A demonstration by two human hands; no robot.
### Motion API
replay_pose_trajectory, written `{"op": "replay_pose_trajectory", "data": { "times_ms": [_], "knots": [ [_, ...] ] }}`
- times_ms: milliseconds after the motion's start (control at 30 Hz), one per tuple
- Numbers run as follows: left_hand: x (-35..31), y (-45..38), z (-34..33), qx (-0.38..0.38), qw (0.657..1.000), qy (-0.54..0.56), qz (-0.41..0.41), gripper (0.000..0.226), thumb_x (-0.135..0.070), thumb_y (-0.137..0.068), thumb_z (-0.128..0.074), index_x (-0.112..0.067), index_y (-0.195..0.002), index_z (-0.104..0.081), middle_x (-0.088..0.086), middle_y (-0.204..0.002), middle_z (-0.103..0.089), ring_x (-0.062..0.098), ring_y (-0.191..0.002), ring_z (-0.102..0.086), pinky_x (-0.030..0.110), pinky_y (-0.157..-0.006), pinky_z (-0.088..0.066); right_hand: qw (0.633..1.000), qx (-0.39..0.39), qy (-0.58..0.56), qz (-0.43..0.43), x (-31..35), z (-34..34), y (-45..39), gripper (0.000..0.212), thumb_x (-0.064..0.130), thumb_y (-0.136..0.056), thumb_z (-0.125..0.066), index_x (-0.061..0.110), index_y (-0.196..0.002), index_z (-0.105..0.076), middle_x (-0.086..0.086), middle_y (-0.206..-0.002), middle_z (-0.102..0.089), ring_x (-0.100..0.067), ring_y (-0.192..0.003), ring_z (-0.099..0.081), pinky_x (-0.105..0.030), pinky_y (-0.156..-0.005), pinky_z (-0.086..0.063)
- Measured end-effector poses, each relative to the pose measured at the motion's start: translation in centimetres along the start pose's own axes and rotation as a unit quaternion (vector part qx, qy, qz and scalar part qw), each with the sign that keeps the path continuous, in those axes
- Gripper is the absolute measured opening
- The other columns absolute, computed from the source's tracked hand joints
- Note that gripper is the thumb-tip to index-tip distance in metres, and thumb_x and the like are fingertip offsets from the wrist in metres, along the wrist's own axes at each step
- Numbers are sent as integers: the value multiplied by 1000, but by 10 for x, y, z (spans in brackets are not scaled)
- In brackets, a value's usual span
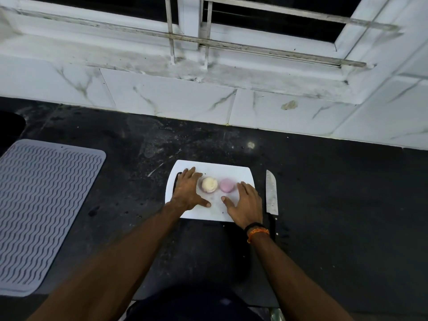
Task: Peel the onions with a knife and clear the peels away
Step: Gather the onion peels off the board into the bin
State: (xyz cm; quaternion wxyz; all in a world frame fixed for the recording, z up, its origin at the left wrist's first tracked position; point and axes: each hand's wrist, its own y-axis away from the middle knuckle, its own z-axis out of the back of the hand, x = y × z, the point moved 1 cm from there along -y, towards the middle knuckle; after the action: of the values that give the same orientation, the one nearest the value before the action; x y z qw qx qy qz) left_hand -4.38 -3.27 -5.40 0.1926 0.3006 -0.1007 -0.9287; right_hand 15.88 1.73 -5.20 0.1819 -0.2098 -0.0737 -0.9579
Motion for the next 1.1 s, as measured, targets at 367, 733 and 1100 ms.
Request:
{"op": "replay_pose_trajectory", "data": {
  "times_ms": [367,733,1100],
  "knots": [
    [-1,20,-13,-9,998,63,-3,112,-45,-61,-94,-15,-153,-36,6,-168,-14,28,-155,-3,42,-124,-9,1000,6,11,8,-14,-2,20,82,55,-82,-71,10,-146,-46,-8,-156,-41,-24,-145,-35,-39,-118,-30],
    [-2,19,-14,-7,996,85,-2,109,-40,-60,-95,-15,-151,-41,7,-167,-16,28,-155,-2,43,-124,-10,984,-138,70,-92,-33,12,40,49,15,-76,-68,12,-123,-61,-12,-133,-55,-35,-122,-48,-53,-99,-44],
    [-2,13,-17,-12,996,83,-2,109,-40,-59,-96,-15,-150,-42,6,-167,-17,28,-155,-4,43,-124,-10,975,-79,48,-200,-79,22,53,50,2,-79,-62,10,-129,-59,-12,-132,-56,-37,-113,-49,-50,-93,-42]
  ]
}}
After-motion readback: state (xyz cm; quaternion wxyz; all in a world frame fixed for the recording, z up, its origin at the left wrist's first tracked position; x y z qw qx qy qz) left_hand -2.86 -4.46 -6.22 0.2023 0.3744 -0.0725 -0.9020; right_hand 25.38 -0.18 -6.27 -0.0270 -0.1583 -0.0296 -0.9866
